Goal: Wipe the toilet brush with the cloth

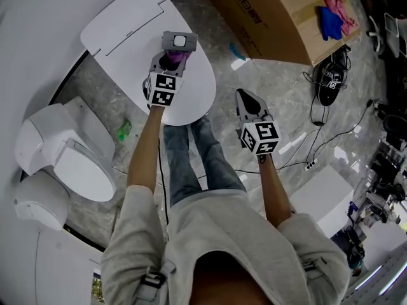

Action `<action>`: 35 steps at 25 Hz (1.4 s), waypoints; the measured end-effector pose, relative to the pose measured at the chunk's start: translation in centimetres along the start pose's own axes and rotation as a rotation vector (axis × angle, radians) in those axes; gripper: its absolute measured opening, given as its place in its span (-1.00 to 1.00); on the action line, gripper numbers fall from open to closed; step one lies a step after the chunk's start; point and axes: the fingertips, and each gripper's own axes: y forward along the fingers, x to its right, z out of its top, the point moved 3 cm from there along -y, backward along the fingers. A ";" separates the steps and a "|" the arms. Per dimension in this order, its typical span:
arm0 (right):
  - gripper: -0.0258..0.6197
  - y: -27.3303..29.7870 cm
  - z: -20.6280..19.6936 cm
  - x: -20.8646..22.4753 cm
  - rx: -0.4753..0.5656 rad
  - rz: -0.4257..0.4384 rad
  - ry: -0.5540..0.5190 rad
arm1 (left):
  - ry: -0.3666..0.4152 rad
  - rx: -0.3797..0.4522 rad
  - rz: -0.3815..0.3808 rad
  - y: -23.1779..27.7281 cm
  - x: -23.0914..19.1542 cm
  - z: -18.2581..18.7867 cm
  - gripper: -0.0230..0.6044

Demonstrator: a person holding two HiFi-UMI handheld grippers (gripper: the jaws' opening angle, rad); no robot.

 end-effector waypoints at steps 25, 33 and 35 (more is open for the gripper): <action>-0.83 -1.6 1.1 -0.6 0.050 0.013 -0.035 | -0.076 -0.016 0.063 -5.3 0.9 -3.0 -0.46; -0.83 -3.5 4.3 -1.5 0.138 -0.006 -0.077 | -0.129 0.085 0.139 -12.8 1.4 -0.4 -0.46; -0.83 -3.9 5.5 -1.6 0.165 -0.016 -0.088 | -0.130 0.111 0.154 -14.4 1.5 0.7 -0.46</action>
